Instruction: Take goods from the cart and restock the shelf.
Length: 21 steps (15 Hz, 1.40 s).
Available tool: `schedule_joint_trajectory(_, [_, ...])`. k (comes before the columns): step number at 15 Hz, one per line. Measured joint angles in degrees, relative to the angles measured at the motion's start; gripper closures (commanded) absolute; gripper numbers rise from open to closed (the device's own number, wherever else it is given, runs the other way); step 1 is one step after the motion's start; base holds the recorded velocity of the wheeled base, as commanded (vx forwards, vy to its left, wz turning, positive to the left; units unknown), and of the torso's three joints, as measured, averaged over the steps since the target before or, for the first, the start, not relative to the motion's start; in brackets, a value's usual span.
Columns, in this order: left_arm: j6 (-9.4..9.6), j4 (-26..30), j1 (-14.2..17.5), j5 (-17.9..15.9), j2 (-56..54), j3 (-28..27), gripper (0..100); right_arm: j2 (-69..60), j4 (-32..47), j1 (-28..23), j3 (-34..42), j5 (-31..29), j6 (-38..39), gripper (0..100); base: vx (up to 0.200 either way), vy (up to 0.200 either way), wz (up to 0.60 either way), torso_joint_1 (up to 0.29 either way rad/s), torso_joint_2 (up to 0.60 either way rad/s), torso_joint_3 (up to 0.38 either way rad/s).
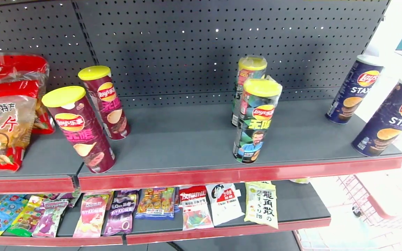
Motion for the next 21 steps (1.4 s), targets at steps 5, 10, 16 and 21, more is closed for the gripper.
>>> schedule_joint_trajectory(5, [0.04,0.0,0.0,0.0,0.0,0.0,0,0.0,0.0,0.0,0.0,0.0,0.0,0,0.0,-0.08,0.0,0.001,0.0,0.001])
schedule_joint_trajectory(10, [0.0,0.0,0.0,0.0,0.0,0.0,0,0.0,0.0,0.0,0.0,0.0,0.0,0,0.12,0.0,0.0,-0.002,0.0,0.002])
schedule_joint_trajectory(16, [0.0,0.0,0.0,0.0,0.0,0.0,0,0.0,0.0,0.0,0.0,0.0,-0.1,0,0.0,0.0,0.0,0.0,0.0,0.0])
schedule_joint_trajectory(21, [-0.02,0.0,0.0,0.0,0.0,0.0,0,0.0,0.0,0.0,0.0,0.0,-0.2,0,0.0,0.0,0.0,0.0,0.0,0.0])
